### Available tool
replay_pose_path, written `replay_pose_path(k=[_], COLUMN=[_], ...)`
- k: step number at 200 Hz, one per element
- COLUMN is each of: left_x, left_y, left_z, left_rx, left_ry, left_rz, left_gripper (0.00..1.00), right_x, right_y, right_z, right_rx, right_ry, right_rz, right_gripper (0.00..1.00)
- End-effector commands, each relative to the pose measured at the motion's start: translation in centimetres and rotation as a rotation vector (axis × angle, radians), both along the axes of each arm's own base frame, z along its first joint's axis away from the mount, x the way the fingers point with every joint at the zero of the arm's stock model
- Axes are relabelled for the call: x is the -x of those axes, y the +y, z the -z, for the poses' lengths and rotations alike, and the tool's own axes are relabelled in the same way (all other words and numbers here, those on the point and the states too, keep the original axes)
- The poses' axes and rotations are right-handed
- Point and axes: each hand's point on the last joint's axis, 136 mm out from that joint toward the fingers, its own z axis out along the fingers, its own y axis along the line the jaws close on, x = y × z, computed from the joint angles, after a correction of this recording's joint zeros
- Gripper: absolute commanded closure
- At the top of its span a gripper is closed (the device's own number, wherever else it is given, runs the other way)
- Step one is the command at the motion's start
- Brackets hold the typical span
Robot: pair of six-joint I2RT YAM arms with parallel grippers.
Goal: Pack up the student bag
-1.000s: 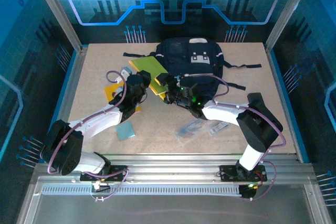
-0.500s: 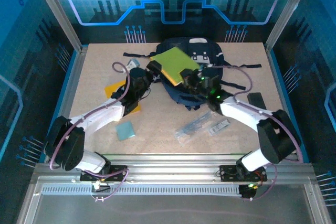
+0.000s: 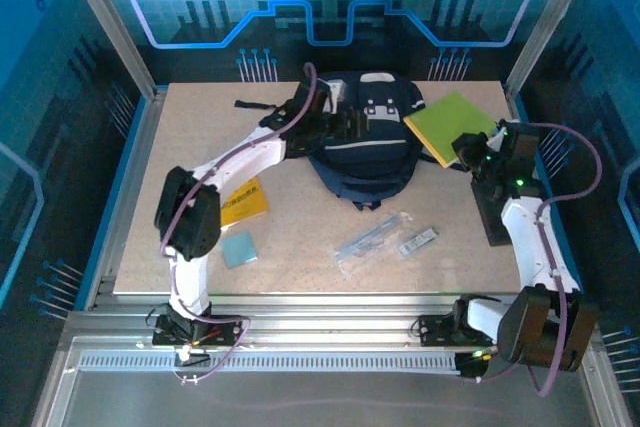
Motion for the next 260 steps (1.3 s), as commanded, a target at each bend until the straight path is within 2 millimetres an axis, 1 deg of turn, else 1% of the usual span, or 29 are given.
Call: replay_pose_path(k=[1, 22, 28, 34, 36, 40, 53, 73, 102, 115, 124, 127, 131, 140, 143, 147, 150, 159, 170, 175, 178, 179, 186, 199, 227, 233, 236, 243, 260], left_x=[2.5, 2.0, 1.9, 1.7, 1.7, 1.7, 1.4, 1.7, 1.7, 1.1, 0.3, 0.1, 0.0, -0.1, -0.1, -0.2, -0.2, -0.1, 0.0, 0.1, 0.1, 0.1, -0.1, 0.1, 0.2, 0.1, 0.1, 0.0, -0.5], left_y=[-1.9, -2.7, -2.8, -2.9, -2.9, -3.0, -3.1, -3.3, -2.8, -2.4, -1.8, -1.7, -1.5, -1.2, -1.2, -1.1, -1.0, -1.0, -1.3, -1.5, -1.7, -1.7, -1.9, -2.9, -4.1, -4.1, -4.1, -4.0, -3.1], left_z=[4.2, 7.0, 7.8, 8.6, 8.8, 9.3, 10.8, 12.7, 16.0, 17.5, 18.7, 18.9, 19.6, 20.6, 20.8, 21.2, 21.4, 21.8, 21.4, 20.8, 20.5, 20.3, 19.3, 16.7, 9.4, 7.9, 7.2, 5.6, 2.2], left_rx=[-0.221, -0.334, -0.363, -0.393, -0.403, -0.419, -0.469, -0.508, -0.647, -0.721, -0.780, -0.796, -0.813, -0.837, -0.844, -0.853, -0.856, -0.855, -0.829, -0.810, -0.800, -0.795, -0.764, -0.688, -0.520, -0.486, -0.469, -0.428, -0.308], left_ry=[0.029, 0.026, 0.028, 0.025, 0.026, 0.025, 0.019, 0.028, 0.020, 0.011, 0.004, 0.003, 0.015, 0.033, 0.037, 0.043, 0.049, 0.056, 0.059, 0.056, 0.054, 0.054, 0.044, 0.022, -0.028, -0.034, -0.036, -0.039, -0.009], left_rz=[0.285, 0.380, 0.399, 0.417, 0.424, 0.437, 0.458, 0.502, 0.533, 0.525, 0.504, 0.497, 0.500, 0.506, 0.504, 0.500, 0.500, 0.503, 0.498, 0.495, 0.490, 0.487, 0.466, 0.452, 0.381, 0.359, 0.349, 0.323, 0.247], left_gripper=[0.23, 0.22, 0.21, 0.21, 0.21, 0.21, 0.20, 0.19, 0.14, 0.13, 0.14, 0.16, 0.18, 0.27, 0.32, 0.45, 0.51, 0.65, 0.77, 0.89, 0.99, 1.00, 1.00, 1.00, 1.00, 1.00, 1.00, 1.00, 1.00], right_x=[2.2, 2.8, 3.0, 3.0, 3.3, 3.5, 3.7, 3.8, 3.7, 3.7, 3.7, 3.7, 3.7, 3.8, 3.9, 4.0, 4.0, 4.2, 4.5, 4.6, 4.7, 4.7, 4.8, 5.1, 5.7, 5.8, 5.9, 6.1, 6.5], right_y=[0.3, -0.9, -1.2, -1.3, -1.3, -1.3, -1.4, -1.2, -1.3, -1.2, -1.1, -1.1, -1.0, -1.0, -1.0, -1.0, -0.9, -0.9, -0.9, -1.0, -1.0, -1.0, -1.1, -1.3, -2.9, -3.0, -3.9, -4.5, -5.1], right_z=[-0.1, 0.2, -0.2, -0.5, 0.3, 0.5, 0.5, 0.4, 0.4, 0.1, -0.1, -0.2, -0.3, -0.5, -0.5, -0.6, -0.6, -0.7, -0.7, -0.7, -0.6, -0.6, -0.6, -0.6, -0.6, -0.7, -0.7, -0.7, -0.5], right_rx=[-0.029, -0.071, -0.065, -0.057, -0.063, -0.061, -0.045, -0.046, -0.052, -0.060, -0.066, -0.067, -0.067, -0.068, -0.066, -0.063, -0.062, -0.056, -0.046, -0.043, -0.042, -0.041, -0.038, -0.037, -0.028, -0.026, -0.024, -0.021, 0.001], right_ry=[0.017, -0.003, -0.020, -0.032, -0.018, -0.013, -0.016, -0.020, -0.015, -0.023, -0.029, -0.030, -0.033, -0.037, -0.038, -0.039, -0.038, -0.040, -0.038, -0.036, -0.033, -0.033, -0.031, -0.026, -0.006, -0.007, -0.007, -0.001, 0.019], right_rz=[-0.136, -0.129, -0.122, -0.121, -0.118, -0.117, -0.115, -0.125, -0.123, -0.125, -0.126, -0.127, -0.128, -0.127, -0.127, -0.127, -0.126, -0.126, -0.121, -0.117, -0.115, -0.114, -0.108, -0.091, -0.013, -0.009, 0.024, 0.044, 0.074], right_gripper=[1.00, 1.00, 1.00, 1.00, 1.00, 1.00, 1.00, 1.00, 1.00, 1.00, 1.00, 1.00, 1.00, 1.00, 1.00, 1.00, 1.00, 1.00, 1.00, 1.00, 1.00, 1.00, 1.00, 1.00, 1.00, 1.00, 1.00, 1.00, 1.00])
